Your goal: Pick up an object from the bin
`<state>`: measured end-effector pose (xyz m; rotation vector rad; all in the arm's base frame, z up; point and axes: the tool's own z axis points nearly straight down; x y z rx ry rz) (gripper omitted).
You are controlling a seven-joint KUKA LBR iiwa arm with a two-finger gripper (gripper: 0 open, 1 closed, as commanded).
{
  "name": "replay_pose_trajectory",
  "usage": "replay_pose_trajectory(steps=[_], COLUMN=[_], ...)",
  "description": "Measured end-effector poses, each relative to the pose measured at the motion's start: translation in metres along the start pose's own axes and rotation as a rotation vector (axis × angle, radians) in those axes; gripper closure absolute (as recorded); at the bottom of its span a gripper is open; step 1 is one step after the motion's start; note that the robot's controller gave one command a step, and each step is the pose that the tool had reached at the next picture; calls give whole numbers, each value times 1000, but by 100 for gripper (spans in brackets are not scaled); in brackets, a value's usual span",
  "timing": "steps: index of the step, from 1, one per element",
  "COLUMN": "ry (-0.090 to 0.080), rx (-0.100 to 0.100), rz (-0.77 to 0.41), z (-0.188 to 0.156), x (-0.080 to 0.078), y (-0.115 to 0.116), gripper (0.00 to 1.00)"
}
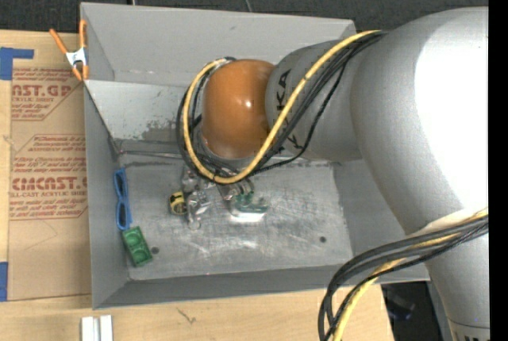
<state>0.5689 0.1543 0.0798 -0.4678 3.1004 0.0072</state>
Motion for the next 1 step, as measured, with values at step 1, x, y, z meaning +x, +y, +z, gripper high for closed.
replay_pose_trajectory(steps=[1], ry=[-3], rx=[4], rz=[-23], z=[-124], x=[0], y=[-6], gripper=[100])
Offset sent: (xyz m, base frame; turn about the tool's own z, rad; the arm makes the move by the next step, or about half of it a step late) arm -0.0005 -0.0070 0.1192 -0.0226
